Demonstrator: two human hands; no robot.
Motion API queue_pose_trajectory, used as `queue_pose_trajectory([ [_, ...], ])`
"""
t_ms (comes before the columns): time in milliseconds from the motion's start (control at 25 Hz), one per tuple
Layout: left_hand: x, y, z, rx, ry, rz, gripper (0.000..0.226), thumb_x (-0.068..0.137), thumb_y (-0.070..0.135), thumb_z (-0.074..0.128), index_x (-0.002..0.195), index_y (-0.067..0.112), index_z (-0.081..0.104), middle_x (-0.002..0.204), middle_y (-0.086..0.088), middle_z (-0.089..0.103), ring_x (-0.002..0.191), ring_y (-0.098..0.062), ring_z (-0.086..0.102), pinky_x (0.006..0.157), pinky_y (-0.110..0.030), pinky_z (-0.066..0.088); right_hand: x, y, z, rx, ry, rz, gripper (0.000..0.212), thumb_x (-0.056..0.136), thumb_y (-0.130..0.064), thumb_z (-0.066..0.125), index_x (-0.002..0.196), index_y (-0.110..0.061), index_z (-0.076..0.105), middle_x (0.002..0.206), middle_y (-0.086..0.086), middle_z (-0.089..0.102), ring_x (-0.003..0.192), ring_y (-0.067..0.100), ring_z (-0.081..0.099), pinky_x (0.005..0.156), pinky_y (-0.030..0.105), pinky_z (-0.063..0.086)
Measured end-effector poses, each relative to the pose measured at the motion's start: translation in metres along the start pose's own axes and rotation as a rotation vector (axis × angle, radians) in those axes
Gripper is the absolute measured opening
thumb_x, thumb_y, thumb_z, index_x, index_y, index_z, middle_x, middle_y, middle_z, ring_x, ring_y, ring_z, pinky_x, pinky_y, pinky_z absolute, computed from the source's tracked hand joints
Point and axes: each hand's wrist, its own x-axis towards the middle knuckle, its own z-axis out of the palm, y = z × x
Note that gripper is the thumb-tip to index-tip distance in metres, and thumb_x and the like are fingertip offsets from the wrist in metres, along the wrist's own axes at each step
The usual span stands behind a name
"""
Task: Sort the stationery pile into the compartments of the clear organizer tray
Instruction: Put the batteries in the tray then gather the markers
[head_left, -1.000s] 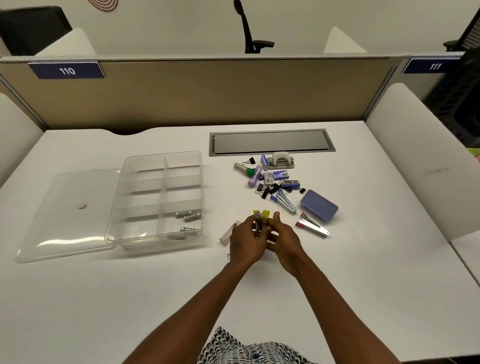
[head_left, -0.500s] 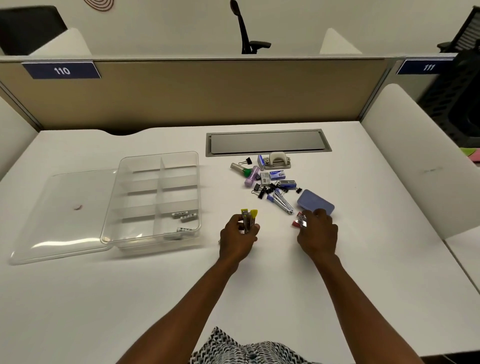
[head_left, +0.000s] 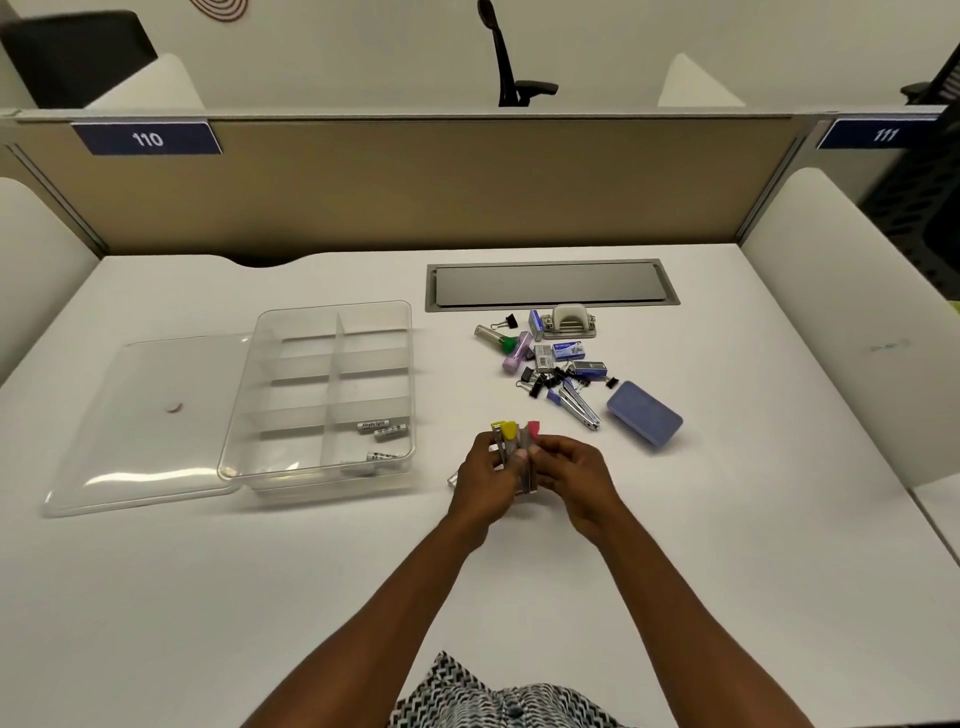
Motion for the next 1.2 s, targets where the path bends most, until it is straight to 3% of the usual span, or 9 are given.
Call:
queue_pose_trajectory([
  [120, 0.001, -0.002, -0.007, 0.012, 0.024, -0.005, 0.041, 0.09, 0.031, 0.068, 0.127, 0.027, 0.052, 0.118, 0.0, 0.061, 0.11, -0.018, 0.06, 0.087, -0.038, 0.059, 0.0, 0.002, 0.009, -0.11, -0.033, -0.067, 0.013, 0.092, -0.008, 0.065, 0.1, -0.006, 0.075, 0.098, 0.013, 0.075, 0.091, 0.031, 0.073, 0.081, 0.042, 0.06],
  [240, 0.002, -0.003, -0.013, -0.03, 0.068, -0.007, 0.036, 0.088, 0.025, 0.071, 0.121, 0.027, 0.055, 0.113, -0.001, 0.065, 0.101, -0.019, 0.066, 0.08, -0.037, 0.061, 0.007, -0.006, 0.009, -0.213, -0.034, -0.081, 0.016, 0.093, -0.013, 0.063, 0.104, -0.009, 0.074, 0.098, 0.013, 0.075, 0.088, 0.024, 0.074, 0.082, 0.043, 0.061],
  [400, -0.001, -0.004, -0.015, -0.091, 0.084, 0.022, 0.033, 0.086, 0.014, 0.071, 0.114, 0.027, 0.059, 0.104, -0.004, 0.071, 0.083, -0.022, 0.073, 0.068, -0.032, 0.061, 0.039, -0.015, -0.008, -0.827, 0.403, -0.302, 0.033, 0.086, -0.025, 0.071, 0.118, -0.017, 0.068, 0.116, 0.006, 0.068, 0.108, 0.022, 0.061, 0.095, 0.037, 0.049],
  [520, -0.004, -0.003, -0.021, -0.108, 0.071, 0.05, 0.035, 0.085, 0.009, 0.07, 0.112, 0.03, 0.063, 0.106, 0.001, 0.072, 0.092, -0.018, 0.071, 0.065, -0.021, 0.057, 0.06, -0.013, -0.025, -1.196, 0.302, -0.246, 0.039, 0.085, -0.031, 0.07, 0.121, -0.018, 0.063, 0.13, 0.009, 0.056, 0.123, 0.029, 0.047, 0.096, 0.039, 0.043],
  [600, -0.003, -0.002, -0.027, -0.155, 0.025, 0.06, 0.037, 0.087, 0.004, 0.067, 0.116, 0.027, 0.064, 0.109, -0.002, 0.072, 0.093, -0.023, 0.072, 0.078, -0.03, 0.059, 0.066, -0.01, -0.029, -1.273, 0.255, -0.219, 0.027, 0.084, -0.033, 0.071, 0.107, -0.019, 0.066, 0.123, 0.006, 0.059, 0.117, 0.027, 0.049, 0.088, 0.036, 0.045],
  [720, -0.006, 0.001, -0.035, -0.275, -0.041, 0.047, 0.034, 0.09, 0.001, 0.064, 0.121, 0.016, 0.062, 0.111, -0.009, 0.072, 0.092, -0.03, 0.072, 0.081, -0.035, 0.059, 0.062, -0.012, -0.022, -1.163, 0.32, -0.229, 0.015, 0.083, -0.025, 0.071, 0.092, -0.018, 0.061, 0.099, 0.005, 0.063, 0.094, 0.025, 0.058, 0.071, 0.031, 0.044],
  [880, -0.012, 0.002, -0.041, -0.335, -0.04, 0.032, 0.034, 0.09, 0.002, 0.065, 0.123, 0.01, 0.06, 0.115, -0.011, 0.069, 0.09, -0.029, 0.073, 0.07, -0.027, 0.058, 0.042, -0.014, -0.009, -0.635, 0.373, -0.06, 0.034, 0.081, -0.018, 0.076, 0.111, -0.021, 0.059, 0.091, 0.002, 0.07, 0.081, 0.023, 0.066, 0.071, 0.034, 0.051],
  [1000, -0.01, 0.002, -0.043, -0.325, -0.007, 0.018, 0.033, 0.09, 0.003, 0.066, 0.122, 0.009, 0.061, 0.117, -0.011, 0.067, 0.092, -0.027, 0.073, 0.075, -0.032, 0.06, 0.019, -0.021, 0.009, -0.087, 0.113, 0.045, 0.043, 0.085, -0.004, 0.072, 0.123, -0.02, 0.06, 0.098, 0.011, 0.073, 0.084, 0.027, 0.069, 0.075, 0.04, 0.056],
  [1200, -0.012, 0.005, -0.048, -0.219, 0.09, 0.042, 0.029, 0.087, 0.013, 0.071, 0.112, 0.025, 0.066, 0.111, 0.001, 0.07, 0.108, -0.015, 0.065, 0.085, -0.039, 0.059, -0.013, -0.029, 0.043, 0.01, -0.122, -0.007, 0.031, 0.092, -0.001, 0.06, 0.117, -0.018, 0.066, 0.096, 0.011, 0.076, 0.081, 0.023, 0.071, 0.072, 0.034, 0.057],
])
